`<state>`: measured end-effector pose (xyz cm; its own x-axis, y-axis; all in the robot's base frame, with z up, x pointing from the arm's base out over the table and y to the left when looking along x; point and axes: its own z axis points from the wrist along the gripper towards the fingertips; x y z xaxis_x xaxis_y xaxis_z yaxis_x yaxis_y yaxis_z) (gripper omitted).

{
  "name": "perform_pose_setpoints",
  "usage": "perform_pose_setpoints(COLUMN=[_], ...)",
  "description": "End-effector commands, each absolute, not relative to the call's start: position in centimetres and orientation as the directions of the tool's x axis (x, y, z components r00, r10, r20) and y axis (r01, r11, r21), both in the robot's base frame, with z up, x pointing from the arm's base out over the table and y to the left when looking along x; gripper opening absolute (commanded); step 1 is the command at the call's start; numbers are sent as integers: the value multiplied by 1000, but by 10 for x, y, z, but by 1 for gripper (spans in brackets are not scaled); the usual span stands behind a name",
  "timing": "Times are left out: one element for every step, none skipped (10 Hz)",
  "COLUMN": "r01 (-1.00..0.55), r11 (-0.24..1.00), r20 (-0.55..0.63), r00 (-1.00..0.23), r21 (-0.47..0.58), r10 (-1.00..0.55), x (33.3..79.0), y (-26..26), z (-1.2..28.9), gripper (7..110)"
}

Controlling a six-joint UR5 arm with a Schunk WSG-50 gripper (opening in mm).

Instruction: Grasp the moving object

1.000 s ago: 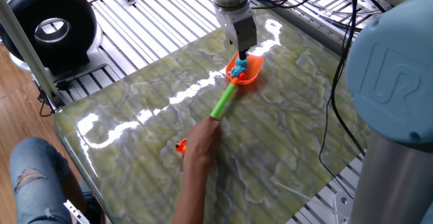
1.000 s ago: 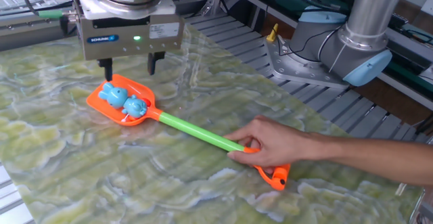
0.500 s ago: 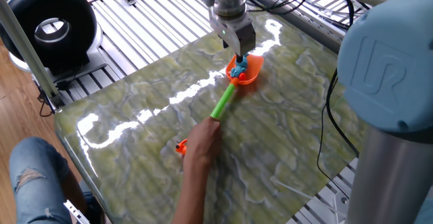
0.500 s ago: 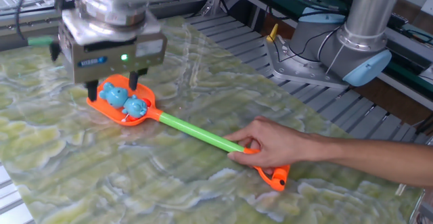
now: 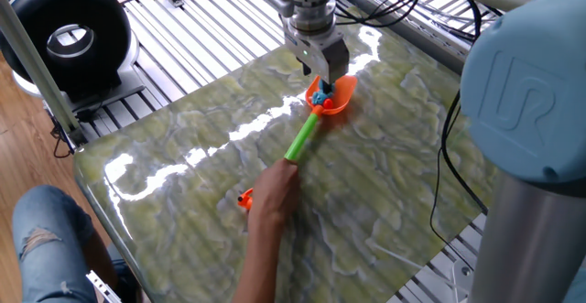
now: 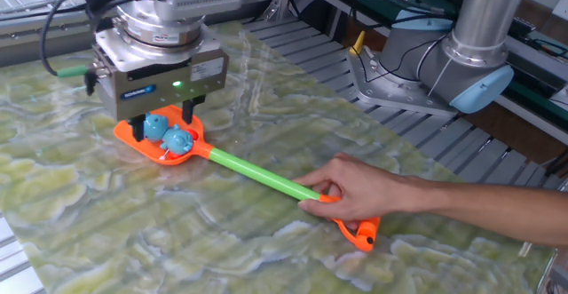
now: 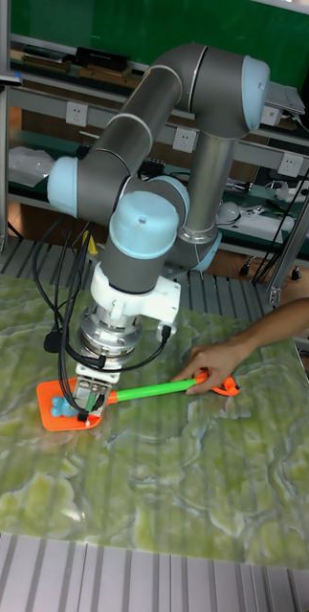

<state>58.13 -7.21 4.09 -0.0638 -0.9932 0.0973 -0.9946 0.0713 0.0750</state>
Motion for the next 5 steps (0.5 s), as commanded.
perform_pose_setpoints(r01=[-993, -992, -990, -987, -981], r11=[70, 87, 99, 124, 154], r20=[83, 89, 69, 46, 25], r00=[-62, -79, -92, -119, -153], r21=[97, 93, 99, 103, 115], r10=[-995, -993, -993, -992, -988], x=[576, 578, 578, 577, 570], y=[-71, -67, -57, -48, -39], z=[45, 54, 61, 68, 74], gripper=[66, 66, 66, 44, 44])
